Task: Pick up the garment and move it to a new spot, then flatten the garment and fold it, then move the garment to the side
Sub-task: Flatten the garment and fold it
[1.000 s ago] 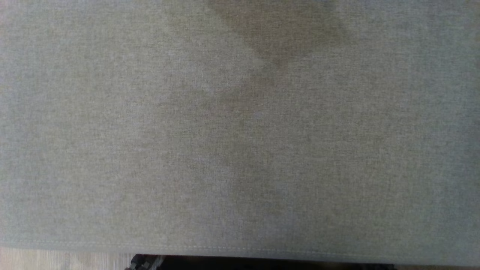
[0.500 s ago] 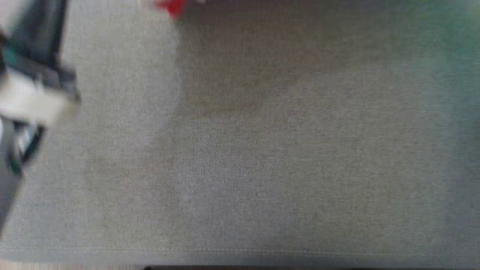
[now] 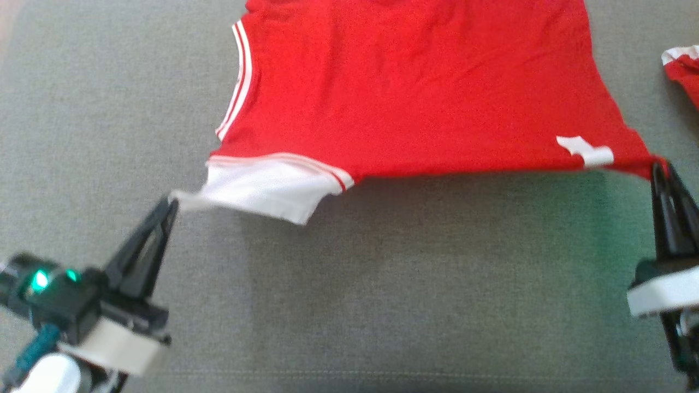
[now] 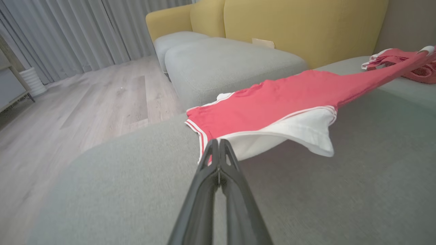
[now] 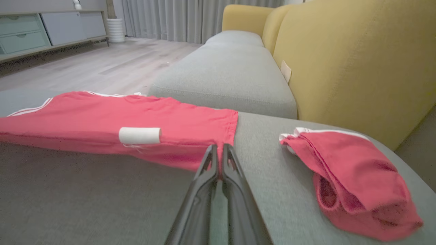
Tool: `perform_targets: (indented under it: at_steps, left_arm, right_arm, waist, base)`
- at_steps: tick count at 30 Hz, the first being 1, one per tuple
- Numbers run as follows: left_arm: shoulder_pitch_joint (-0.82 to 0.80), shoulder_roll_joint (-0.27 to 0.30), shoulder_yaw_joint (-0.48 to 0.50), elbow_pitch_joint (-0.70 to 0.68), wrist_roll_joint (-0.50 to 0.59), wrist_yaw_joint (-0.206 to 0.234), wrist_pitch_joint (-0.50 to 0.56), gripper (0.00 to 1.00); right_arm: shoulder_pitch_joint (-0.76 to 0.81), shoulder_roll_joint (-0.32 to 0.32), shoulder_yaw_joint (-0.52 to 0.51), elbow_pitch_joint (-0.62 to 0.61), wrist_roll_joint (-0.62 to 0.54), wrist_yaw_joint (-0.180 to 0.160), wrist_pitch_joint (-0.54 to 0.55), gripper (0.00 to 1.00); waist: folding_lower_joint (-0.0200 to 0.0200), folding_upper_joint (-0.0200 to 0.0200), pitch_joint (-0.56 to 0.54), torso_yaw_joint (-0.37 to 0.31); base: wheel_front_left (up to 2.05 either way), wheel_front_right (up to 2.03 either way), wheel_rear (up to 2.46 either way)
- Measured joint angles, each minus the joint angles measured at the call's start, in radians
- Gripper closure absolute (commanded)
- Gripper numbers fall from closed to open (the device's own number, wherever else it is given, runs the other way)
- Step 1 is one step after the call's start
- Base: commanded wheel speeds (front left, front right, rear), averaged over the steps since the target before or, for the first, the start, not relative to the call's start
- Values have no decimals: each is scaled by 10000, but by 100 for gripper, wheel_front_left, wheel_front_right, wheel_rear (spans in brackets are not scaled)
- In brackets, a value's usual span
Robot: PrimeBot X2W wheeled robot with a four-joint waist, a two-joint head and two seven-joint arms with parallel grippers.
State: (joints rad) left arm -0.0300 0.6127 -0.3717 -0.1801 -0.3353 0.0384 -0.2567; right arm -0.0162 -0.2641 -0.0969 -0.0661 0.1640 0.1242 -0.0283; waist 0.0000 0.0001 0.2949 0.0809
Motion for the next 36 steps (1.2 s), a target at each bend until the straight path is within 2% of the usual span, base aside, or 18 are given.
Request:
perform_targets:
  at_steps: [9,15,26,36]
  left_arm:
    - [1634,-84,232,-796,184,201,0,100]
    - [1503,-127,330,-679,12,113,35,100]
    - [-1995,-909,-100,1179,-265,-616,397,100]
    - [-4851,-1396,-836,3321,324,-1281,370,100]
  right_arm:
    - [1801,351,-723,-1183,-96,0,295,100]
    - [1865,414,-886,-1404,-92,0,571,100]
    - [150,389,-656,-940,-479,0,1563,100]
    - [-1468,167,-675,-186,-796,0,2173,100]
  waist:
    - [0,0,-85,60]
    - [0,0,98,112]
    - [0,0,901,157]
    - [0,-1,1793,169]
  base:
    - [0,0,0]
    - [0,0,0]
    - [0,0,0]
    - [0,0,0]
